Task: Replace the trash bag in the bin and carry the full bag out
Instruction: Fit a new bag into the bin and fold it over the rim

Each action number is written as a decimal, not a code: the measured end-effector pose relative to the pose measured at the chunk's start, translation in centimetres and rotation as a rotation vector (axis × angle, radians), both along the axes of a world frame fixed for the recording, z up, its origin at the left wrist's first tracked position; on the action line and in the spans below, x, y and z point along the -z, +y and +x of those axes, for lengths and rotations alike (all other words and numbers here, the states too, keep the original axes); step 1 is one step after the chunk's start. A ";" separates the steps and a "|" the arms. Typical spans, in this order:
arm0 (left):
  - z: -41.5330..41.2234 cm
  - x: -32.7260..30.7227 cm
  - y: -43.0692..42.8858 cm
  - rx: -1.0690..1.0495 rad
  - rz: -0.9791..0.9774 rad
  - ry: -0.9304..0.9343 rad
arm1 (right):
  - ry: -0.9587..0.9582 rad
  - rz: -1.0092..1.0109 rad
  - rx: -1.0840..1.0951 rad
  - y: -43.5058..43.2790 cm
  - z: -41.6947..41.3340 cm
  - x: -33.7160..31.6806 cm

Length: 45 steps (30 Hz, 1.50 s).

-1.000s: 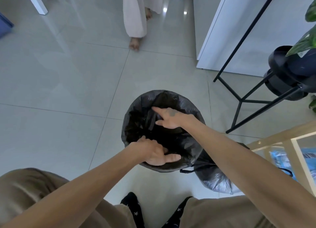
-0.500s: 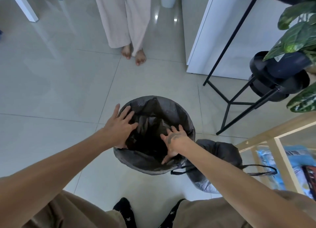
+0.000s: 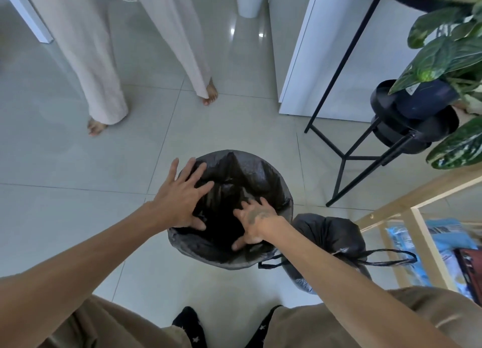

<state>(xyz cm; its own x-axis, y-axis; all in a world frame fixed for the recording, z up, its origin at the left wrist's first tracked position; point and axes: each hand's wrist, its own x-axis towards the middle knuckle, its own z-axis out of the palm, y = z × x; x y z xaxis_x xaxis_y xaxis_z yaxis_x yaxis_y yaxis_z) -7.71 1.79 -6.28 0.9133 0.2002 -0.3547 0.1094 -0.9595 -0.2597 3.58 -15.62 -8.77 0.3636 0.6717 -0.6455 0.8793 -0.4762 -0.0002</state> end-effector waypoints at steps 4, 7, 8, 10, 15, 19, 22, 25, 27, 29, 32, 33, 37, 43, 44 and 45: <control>-1.4 -1.9 -0.4 -0.297 -0.211 -0.342 | -0.231 0.556 0.212 -1.6 0.8 -4.8; -3.2 -2.8 -0.8 -0.621 -0.358 -0.507 | -0.352 0.610 0.460 -5.4 2.0 -7.1; -3.7 -2.9 -1.2 -0.717 -0.408 -0.497 | -0.341 0.535 0.533 -6.5 2.2 -7.2; -4.9 -2.2 -2.3 -0.848 -0.531 -0.442 | -0.237 0.357 0.613 -8.4 1.8 -6.4; -6.4 -0.3 -4.2 -1.161 -0.983 -0.532 | 0.149 0.391 0.865 -9.7 -0.5 -3.0; -6.9 0.8 -5.5 -1.285 -1.250 -0.571 | 0.208 0.501 0.977 -9.1 -2.0 -1.8; -6.8 0.9 -5.9 -1.281 -1.332 -0.613 | 0.199 0.571 1.023 -8.9 -2.0 -1.7; -5.5 0.3 -5.9 -1.258 -1.397 -0.652 | 0.170 0.612 1.029 -8.8 -0.7 -1.8; -3.8 -0.4 -5.9 -1.229 -1.437 -0.679 | 0.169 0.655 1.046 -8.6 0.7 -2.2; -1.5 -1.1 -5.5 -1.203 -1.475 -0.697 | 0.168 0.713 1.065 -8.4 2.7 -2.9; 2.6 -1.8 -4.7 -1.149 -1.512 -0.707 | 0.130 0.791 1.084 -8.1 6.2 -4.0; 4.0 -2.0 -4.4 -1.133 -1.523 -0.706 | 0.114 0.809 1.094 -8.0 7.5 -4.3; 10.1 -2.4 -3.8 -1.091 -1.570 -0.704 | 0.077 0.879 1.145 -7.6 12.6 -4.8; 18.5 -1.1 -2.8 -1.044 -1.616 -0.672 | -0.090 0.923 1.206 -7.1 19.7 -3.7; 19.4 -0.8 -2.7 -1.039 -1.620 -0.670 | -0.110 0.928 1.214 -7.1 20.4 -3.4; 20.5 -0.5 -2.6 -1.035 -1.625 -0.668 | -0.126 0.932 1.221 -7.0 21.3 -3.1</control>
<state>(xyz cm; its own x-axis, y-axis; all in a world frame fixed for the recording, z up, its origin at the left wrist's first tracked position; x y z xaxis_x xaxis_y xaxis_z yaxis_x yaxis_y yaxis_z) 12.78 -0.84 -5.74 0.7269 0.5337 -0.4322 0.3506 0.2528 0.9018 24.88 -22.61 -5.70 0.9923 0.0685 -0.1034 -0.0161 -0.7557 -0.6547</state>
